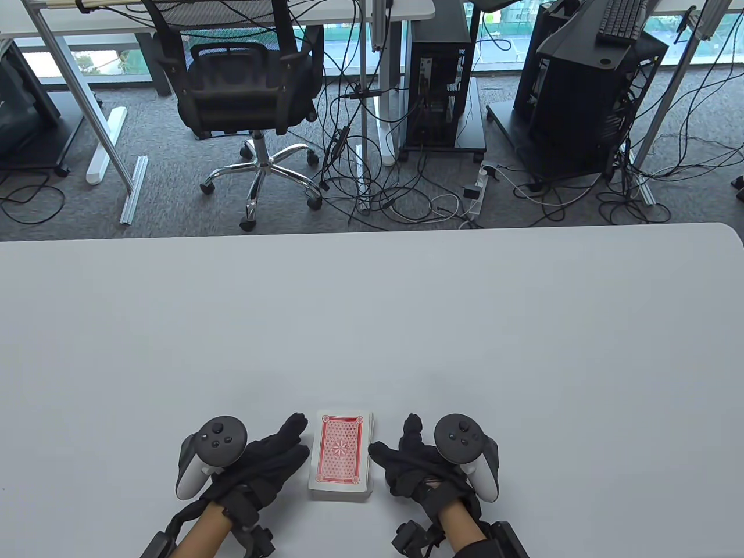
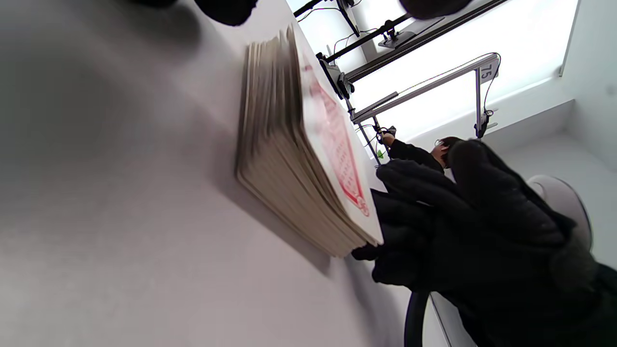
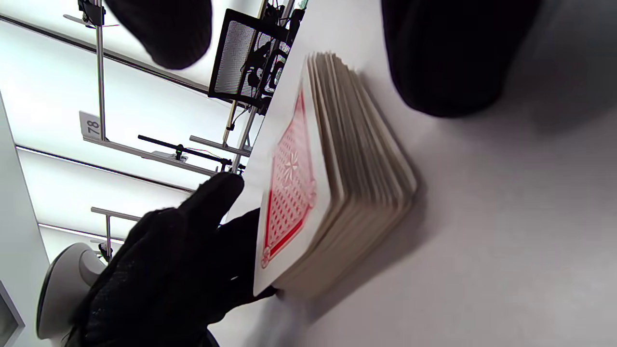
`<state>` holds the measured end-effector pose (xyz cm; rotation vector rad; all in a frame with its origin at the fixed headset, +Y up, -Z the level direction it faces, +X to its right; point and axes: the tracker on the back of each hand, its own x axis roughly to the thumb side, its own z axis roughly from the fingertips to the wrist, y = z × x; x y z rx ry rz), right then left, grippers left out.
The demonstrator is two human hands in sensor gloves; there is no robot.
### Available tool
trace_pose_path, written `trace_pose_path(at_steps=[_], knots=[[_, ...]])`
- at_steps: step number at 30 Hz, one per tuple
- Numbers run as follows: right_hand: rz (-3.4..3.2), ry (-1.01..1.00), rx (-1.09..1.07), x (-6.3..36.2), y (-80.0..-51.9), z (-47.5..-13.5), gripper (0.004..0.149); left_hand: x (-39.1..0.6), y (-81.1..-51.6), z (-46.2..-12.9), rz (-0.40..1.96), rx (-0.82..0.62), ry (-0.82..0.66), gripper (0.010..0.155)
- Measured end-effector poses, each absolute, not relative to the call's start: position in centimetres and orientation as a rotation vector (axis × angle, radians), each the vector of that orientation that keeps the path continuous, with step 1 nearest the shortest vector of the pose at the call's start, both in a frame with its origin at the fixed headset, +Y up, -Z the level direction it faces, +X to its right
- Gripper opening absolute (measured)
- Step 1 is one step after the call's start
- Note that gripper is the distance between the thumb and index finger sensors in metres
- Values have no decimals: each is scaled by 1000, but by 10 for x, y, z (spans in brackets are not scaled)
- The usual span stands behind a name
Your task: Playing card suit sorting
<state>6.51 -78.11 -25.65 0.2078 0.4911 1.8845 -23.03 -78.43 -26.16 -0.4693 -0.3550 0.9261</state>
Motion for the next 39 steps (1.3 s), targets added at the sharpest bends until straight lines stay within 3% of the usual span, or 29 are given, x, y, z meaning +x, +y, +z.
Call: trace_pose_path(at_steps=[12, 23, 35, 39], knots=[[1738, 589, 153, 45, -784, -264, 94, -214, -785, -258, 801, -484, -383, 76], [1539, 683, 19, 41, -804, -277, 92, -208, -784, -260, 796, -503, -420, 72], [1771, 750, 1, 21, -808, -290, 63, -207, -784, -259, 776, -505, -423, 70], [1831, 725, 55, 19, -802, -289, 63, -206, -784, -259, 771, -503, -422, 70]])
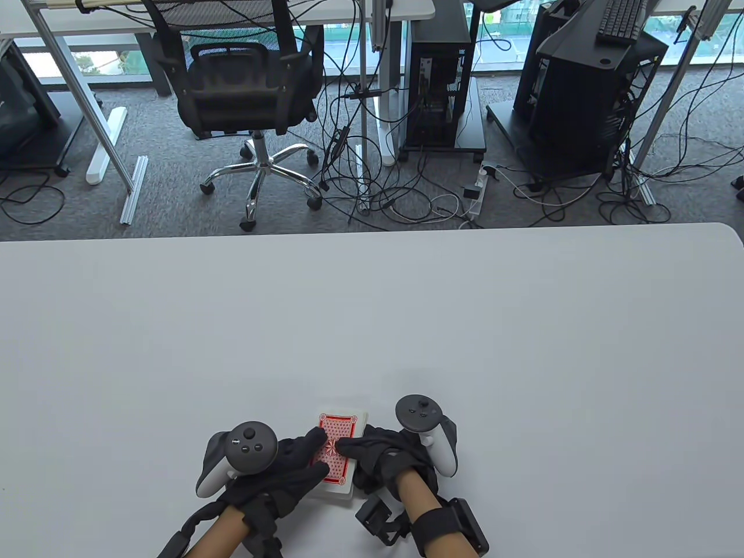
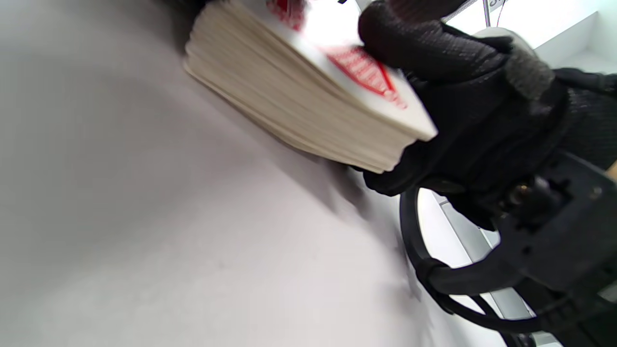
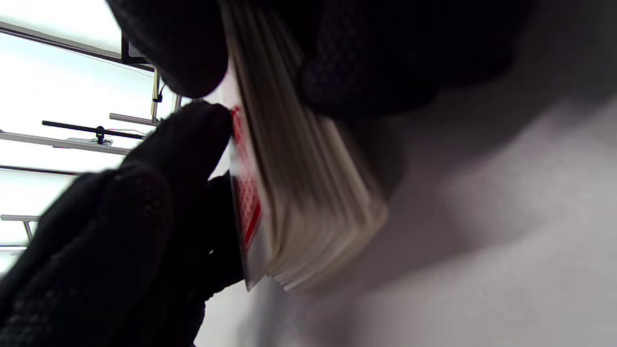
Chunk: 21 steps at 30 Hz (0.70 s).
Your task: Playing card suit sorting
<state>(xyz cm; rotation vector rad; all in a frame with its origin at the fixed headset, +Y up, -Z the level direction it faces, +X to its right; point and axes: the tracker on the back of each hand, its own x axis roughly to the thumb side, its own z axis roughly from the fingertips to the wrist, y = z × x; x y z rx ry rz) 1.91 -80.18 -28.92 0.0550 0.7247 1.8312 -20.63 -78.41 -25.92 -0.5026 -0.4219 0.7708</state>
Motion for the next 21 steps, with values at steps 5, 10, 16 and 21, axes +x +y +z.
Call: trace_pose_path(at_steps=[5, 10, 16, 21], knots=[[1853, 668, 146, 9, -794, -289, 67, -208, -785, -259, 787, -504, -417, 71], [1882, 466, 193, 4, -783, -286, 63, -212, -787, -259, 834, -551, -441, 72], [2051, 122, 352, 16, -716, -281, 61, -223, -771, -260, 1253, -417, -471, 64], [2364, -186, 471, 18, -669, -262, 60, -215, -747, -255, 1399, -315, -588, 73]])
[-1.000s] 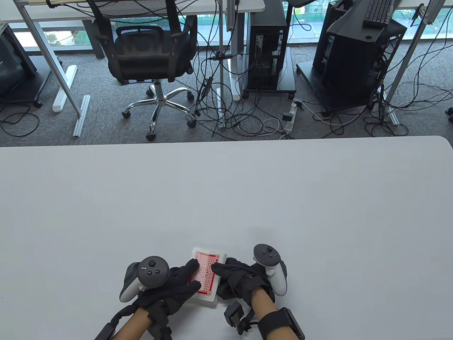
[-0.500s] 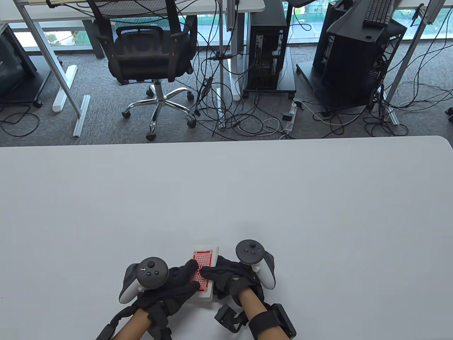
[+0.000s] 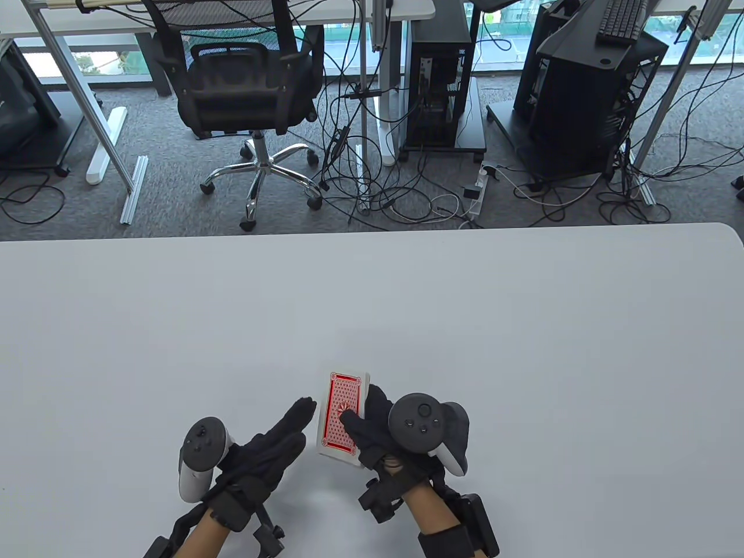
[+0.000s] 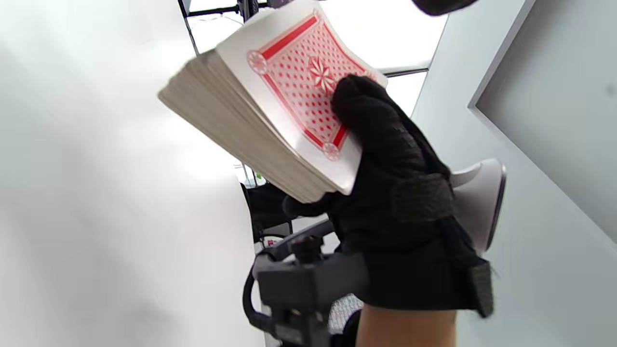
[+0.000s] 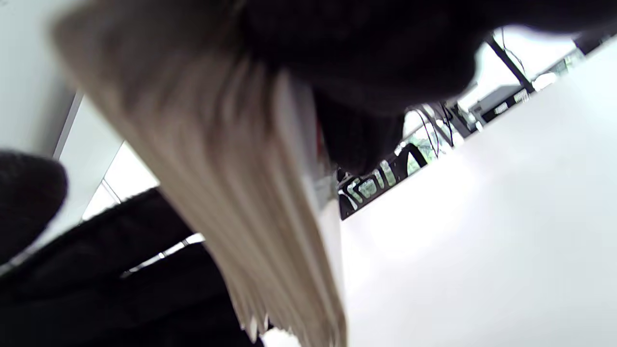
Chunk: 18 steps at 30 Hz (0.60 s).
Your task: Playing card suit sorting
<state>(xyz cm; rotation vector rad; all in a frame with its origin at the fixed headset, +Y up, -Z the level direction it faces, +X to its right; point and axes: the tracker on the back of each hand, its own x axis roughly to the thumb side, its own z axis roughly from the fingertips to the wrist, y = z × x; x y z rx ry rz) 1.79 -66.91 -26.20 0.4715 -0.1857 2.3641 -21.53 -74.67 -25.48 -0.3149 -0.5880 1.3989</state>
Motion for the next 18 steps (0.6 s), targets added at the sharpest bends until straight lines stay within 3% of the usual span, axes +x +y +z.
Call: trace_pose_path(at_steps=[3, 8, 13, 15, 18], knots=[[2403, -214, 571, 0, -664, -248, 60, -199, -751, -252, 1421, -453, -729, 83], [2487, -297, 686, -19, -662, -232, 61, -194, -764, -249, 1527, -531, -800, 94], [2371, -235, 759, -27, -660, -222, 78, -187, -760, -245, 1582, -539, -935, 112], [2266, -203, 763, -25, -655, -220, 72, -189, -757, -246, 1623, -512, -981, 112], [2214, -191, 746, -21, -649, -219, 57, -196, -755, -249, 1678, -467, -968, 101]])
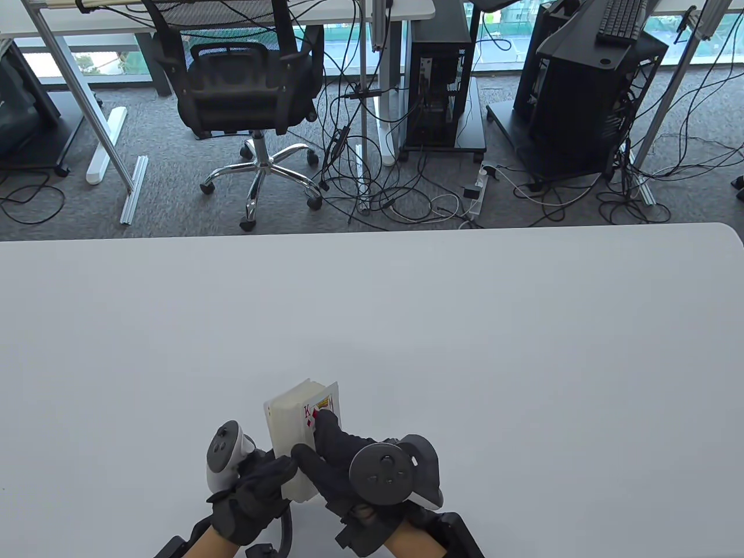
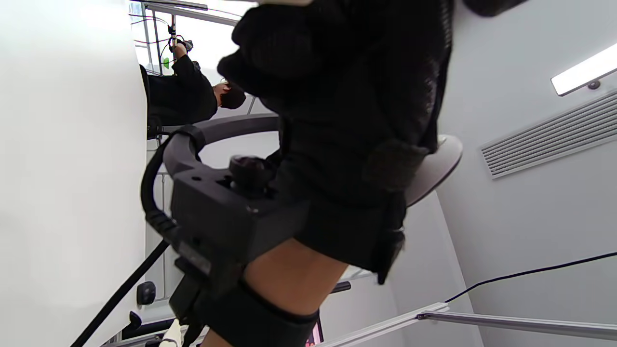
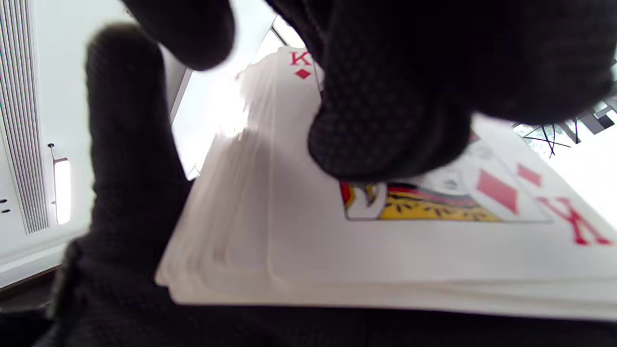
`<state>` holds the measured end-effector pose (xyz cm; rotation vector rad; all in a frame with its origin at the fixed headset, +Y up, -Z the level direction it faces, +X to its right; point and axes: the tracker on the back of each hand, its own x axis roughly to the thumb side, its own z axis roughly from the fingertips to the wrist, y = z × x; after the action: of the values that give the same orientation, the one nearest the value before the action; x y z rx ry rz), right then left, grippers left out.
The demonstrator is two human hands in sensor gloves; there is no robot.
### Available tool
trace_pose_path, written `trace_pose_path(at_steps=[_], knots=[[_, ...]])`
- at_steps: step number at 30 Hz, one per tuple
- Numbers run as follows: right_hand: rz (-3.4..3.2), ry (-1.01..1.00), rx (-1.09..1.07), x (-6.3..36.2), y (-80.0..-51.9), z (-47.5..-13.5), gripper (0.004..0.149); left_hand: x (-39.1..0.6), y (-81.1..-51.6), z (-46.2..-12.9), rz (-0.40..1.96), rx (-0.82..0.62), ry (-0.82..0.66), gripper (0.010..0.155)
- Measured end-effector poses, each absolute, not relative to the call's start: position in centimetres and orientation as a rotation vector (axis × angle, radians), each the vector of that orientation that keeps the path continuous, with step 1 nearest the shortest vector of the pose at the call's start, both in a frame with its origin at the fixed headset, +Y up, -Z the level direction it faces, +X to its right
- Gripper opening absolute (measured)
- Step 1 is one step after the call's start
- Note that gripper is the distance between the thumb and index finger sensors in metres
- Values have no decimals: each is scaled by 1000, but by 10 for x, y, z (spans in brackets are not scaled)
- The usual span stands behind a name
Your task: Playing card suit sorting
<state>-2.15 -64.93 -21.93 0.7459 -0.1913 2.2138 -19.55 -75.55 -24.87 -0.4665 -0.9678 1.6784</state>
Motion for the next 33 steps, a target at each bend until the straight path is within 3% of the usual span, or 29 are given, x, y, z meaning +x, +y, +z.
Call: trace_pose_path(at_steps=[4, 9, 14, 16, 18, 20, 22, 24, 25, 30, 33], knots=[[2233, -283, 645, -14, -656, -225, 51, -200, -761, -250, 1766, -457, -952, 81], [2571, -385, 648, -20, -661, -219, 69, -205, -766, -253, 1832, -469, -921, 76], [2613, -159, 584, -14, -667, -224, 88, -210, -768, -254, 1926, -483, -902, 71], [2415, -88, 556, -7, -674, -231, 85, -210, -769, -255, 1963, -489, -855, 69], [2298, -157, 496, -4, -681, -233, 77, -212, -770, -256, 1941, -510, -800, 66], [2362, -217, 502, -2, -684, -235, 69, -215, -773, -253, 1934, -531, -653, 67], [2326, -237, 483, -2, -687, -237, 64, -213, -777, -248, 2023, -554, -551, 76], [2309, -236, 458, -2, -690, -238, 60, -208, -777, -243, 2081, -689, -583, 90], [2317, -251, 466, -2, -690, -238, 59, -207, -776, -243, 2048, -729, -612, 90], [2243, -202, 507, -3, -694, -241, 60, -217, -770, -245, 1939, -602, -502, 74], [2159, -79, 557, 1, -699, -247, 81, -223, -768, -248, 2022, -522, -502, 72]])
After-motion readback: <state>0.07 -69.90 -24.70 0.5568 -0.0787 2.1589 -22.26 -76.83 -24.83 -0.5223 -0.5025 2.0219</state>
